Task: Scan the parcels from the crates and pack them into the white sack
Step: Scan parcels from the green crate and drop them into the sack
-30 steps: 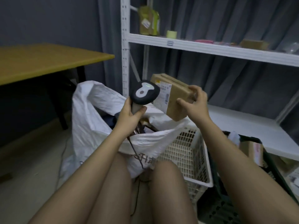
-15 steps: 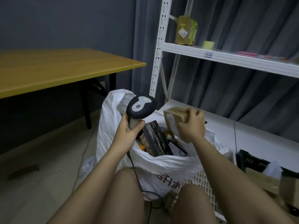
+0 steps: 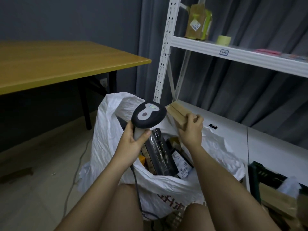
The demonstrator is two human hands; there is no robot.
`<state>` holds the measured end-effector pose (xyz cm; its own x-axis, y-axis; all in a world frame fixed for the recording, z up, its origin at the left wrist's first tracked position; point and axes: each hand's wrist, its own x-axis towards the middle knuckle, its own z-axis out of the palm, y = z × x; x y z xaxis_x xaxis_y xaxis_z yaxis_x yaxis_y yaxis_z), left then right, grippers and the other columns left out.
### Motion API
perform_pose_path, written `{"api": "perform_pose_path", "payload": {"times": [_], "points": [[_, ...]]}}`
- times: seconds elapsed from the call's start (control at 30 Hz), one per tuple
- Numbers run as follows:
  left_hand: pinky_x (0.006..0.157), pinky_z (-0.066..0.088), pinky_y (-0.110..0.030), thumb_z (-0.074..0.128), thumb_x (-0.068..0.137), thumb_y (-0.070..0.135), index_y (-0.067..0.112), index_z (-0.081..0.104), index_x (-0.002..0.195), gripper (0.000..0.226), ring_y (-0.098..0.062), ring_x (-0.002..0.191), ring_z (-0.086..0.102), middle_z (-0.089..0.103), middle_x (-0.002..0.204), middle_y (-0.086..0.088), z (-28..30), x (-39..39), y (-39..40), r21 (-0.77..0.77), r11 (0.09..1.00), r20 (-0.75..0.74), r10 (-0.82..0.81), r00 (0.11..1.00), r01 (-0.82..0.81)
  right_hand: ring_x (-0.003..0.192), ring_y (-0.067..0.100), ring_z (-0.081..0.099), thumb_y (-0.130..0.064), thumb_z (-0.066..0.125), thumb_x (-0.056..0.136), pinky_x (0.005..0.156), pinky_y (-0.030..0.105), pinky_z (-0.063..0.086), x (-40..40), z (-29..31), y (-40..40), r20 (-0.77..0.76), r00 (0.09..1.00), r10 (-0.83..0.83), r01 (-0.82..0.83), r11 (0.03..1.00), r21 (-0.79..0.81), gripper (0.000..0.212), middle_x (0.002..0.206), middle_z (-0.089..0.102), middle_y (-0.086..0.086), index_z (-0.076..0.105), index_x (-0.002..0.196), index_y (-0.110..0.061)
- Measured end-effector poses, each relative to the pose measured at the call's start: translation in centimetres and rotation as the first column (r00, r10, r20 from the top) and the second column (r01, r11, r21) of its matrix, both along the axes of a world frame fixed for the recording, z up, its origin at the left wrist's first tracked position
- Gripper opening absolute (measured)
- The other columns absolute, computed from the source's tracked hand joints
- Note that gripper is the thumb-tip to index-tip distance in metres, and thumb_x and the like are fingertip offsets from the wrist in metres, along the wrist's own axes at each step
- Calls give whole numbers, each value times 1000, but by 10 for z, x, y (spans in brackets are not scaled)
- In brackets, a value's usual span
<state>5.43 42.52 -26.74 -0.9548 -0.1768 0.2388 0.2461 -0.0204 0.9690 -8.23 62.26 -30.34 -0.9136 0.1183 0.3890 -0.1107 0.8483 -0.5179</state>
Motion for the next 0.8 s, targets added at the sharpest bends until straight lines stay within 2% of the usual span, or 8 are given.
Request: {"api": "perform_pose_path", "payload": {"times": [0.07,0.17,0.27,0.4,0.5,0.6,0.67,0.8], "points": [[104,42,-30,61,90,14,29,46,127,44,-3,118,54,57,127,12,-2,-3,2,-1,1000,14,5,1000,-5,113,28,47,-21,75,78,89,37,49,-4,5,11,29,998,63,-60,994,-91,59,138,26,9,45,129,-17],[106,41,-35,61,89,14,21,44,135,49,-9,121,53,56,131,6,-4,-9,5,-15,1000,37,-2,999,2,105,17,50,-27,78,76,80,31,47,-6,15,29,99,964,247,-249,968,10,60,136,32,-3,49,128,-27],[107,41,-35,61,90,13,19,43,137,51,-9,120,54,56,131,5,-6,-14,10,-25,1000,59,-14,998,16,109,17,46,-24,78,75,86,31,45,-12,23,42,173,923,345,-358,932,49,61,137,31,-6,49,129,-30],[104,42,-30,61,90,13,20,44,137,50,-6,119,54,56,131,7,-10,-22,13,-34,999,67,-23,997,25,101,19,44,-33,71,78,78,31,39,-27,24,49,287,899,329,-412,857,310,57,135,32,-1,47,130,-28],[100,43,-21,60,90,14,23,45,135,48,0,117,54,57,129,11,-12,-27,17,-35,999,71,-31,997,33,109,28,43,-50,68,78,79,36,42,-42,9,43,320,906,277,-411,757,508,59,131,32,4,46,127,-26],[96,45,-18,60,90,14,25,45,133,47,1,114,56,58,126,13,-13,-32,18,-39,999,81,-30,996,33,121,35,39,-28,68,83,79,41,52,-56,-8,37,211,966,146,-250,730,637,54,138,25,11,40,129,-24],[97,45,-22,60,90,15,24,46,132,46,-2,114,57,59,126,11,-15,-35,17,-32,999,94,-25,995,28,125,38,36,-7,64,84,74,34,50,-59,-13,34,103,990,98,-140,793,593,56,145,22,18,39,133,-18],[94,46,-22,60,89,14,27,49,126,41,-3,112,59,61,123,10,-19,-39,17,-18,1000,100,-4,995,6,124,39,38,-9,67,82,78,39,46,-59,-20,33,-4,997,73,-68,949,307,50,146,23,21,44,127,-11]]}}
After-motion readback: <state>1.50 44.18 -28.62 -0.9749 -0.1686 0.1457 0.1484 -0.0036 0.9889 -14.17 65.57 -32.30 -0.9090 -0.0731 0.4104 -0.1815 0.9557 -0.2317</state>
